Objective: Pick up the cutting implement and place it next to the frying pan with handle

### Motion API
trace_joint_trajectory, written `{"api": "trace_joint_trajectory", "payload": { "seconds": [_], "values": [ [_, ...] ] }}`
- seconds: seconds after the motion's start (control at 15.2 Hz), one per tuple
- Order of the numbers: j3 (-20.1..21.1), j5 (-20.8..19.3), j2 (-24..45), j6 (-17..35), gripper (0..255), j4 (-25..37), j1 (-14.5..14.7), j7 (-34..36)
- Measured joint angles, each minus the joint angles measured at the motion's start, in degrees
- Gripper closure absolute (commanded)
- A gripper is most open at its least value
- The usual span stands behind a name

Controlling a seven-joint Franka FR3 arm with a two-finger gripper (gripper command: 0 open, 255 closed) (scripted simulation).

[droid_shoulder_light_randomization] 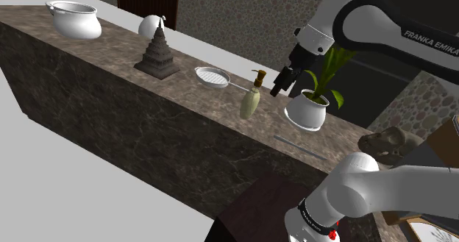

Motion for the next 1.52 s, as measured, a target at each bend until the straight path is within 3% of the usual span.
{"api": "trace_joint_trajectory", "payload": {
  "seconds": [0.2,0.73,1.25,1.52],
  "values": [
    [-0.98,-0.45,-1.89,0.75,0,-2.76,0.05,-1.61],
    [-9.59,-5.90,-10.62,5.04,0,-16.49,-1.47,-13.65],
    [-21.10,-14.93,-15.99,10.28,0,-27.78,-6.31,-27.49],
    [-28.47,-20.73,-14.65,14.61,0,-31.23,-9.49,-35.22]
  ]
}}
